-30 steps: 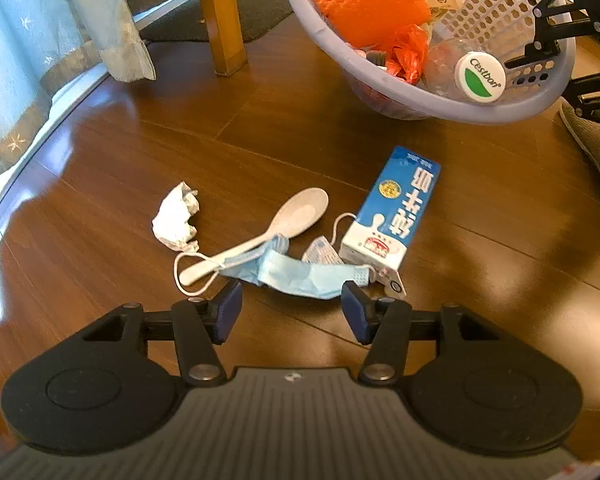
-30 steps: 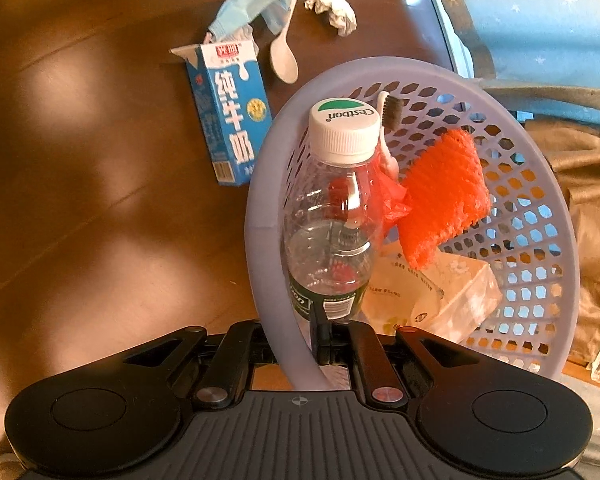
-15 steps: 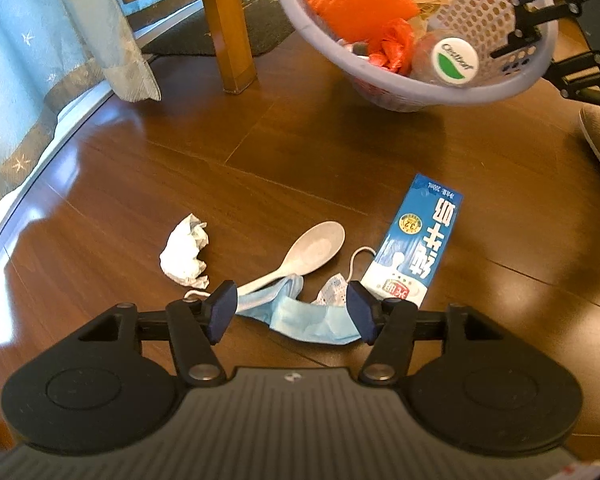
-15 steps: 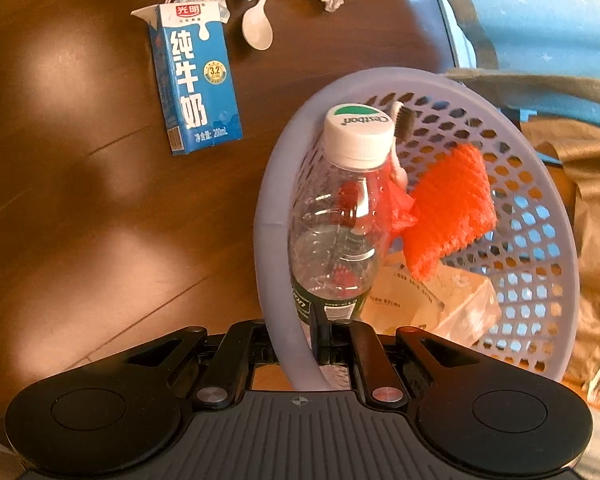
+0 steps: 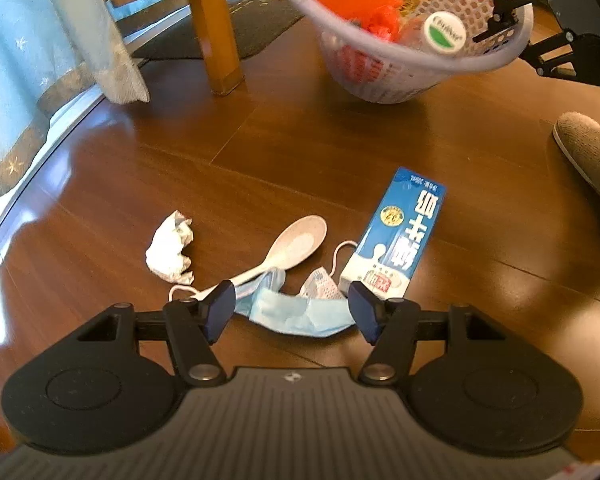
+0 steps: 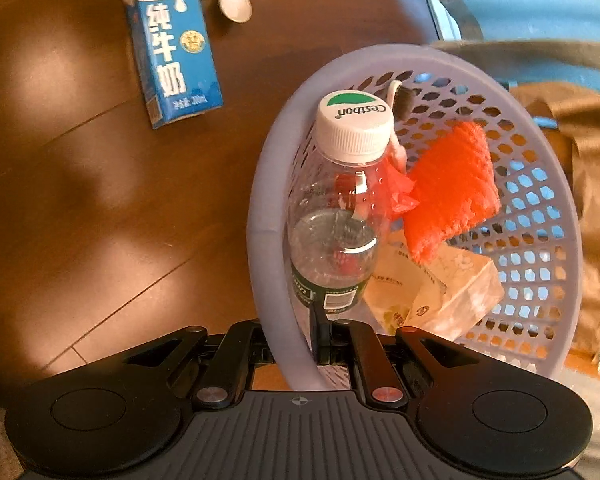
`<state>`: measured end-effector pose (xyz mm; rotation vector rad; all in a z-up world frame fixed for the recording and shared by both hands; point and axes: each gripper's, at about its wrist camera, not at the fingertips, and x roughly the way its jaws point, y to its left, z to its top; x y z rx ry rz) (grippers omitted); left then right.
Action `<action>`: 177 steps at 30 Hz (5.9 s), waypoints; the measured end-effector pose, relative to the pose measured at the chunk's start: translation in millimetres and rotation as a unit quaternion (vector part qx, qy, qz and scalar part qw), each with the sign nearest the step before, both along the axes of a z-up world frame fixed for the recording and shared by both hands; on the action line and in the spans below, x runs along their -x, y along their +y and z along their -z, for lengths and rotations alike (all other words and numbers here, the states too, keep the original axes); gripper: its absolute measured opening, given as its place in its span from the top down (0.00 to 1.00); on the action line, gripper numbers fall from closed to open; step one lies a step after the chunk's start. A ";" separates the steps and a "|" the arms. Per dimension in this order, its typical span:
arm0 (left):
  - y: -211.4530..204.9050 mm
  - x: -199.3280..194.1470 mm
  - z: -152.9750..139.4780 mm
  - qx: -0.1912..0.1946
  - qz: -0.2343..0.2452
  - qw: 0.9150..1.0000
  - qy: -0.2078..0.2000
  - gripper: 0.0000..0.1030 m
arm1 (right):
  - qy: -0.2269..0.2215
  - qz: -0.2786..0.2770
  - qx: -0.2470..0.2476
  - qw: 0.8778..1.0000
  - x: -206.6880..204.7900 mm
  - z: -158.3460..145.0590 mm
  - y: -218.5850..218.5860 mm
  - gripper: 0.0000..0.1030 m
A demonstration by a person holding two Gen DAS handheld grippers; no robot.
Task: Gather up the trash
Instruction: 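Close the left tool on the blue face mask, then lift the mask with the left tool and carry it over the basket, then open the left tool to drop the mask into the basket, then move the left tool to the blue milk carton and close on it, then lift the milk carton with the left tool and carry it over the basket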
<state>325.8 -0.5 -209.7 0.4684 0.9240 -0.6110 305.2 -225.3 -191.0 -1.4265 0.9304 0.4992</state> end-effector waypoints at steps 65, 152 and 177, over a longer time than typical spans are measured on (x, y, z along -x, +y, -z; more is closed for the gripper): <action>-10.1 -32.4 -109.7 0.139 -0.024 0.989 -0.049 0.94 | -0.009 -0.025 -0.012 1.000 2.3 2.7 16.1 0.94; -66.3 -12.0 53.4 0.015 0.113 0.992 0.060 0.55 | -0.009 -0.008 -0.028 1.000 -3.8 -2.1 14.6 0.94; -43.9 5.8 36.5 0.003 0.127 0.991 0.036 0.53 | -0.009 -0.005 -0.031 0.999 -5.3 -3.4 14.0 0.94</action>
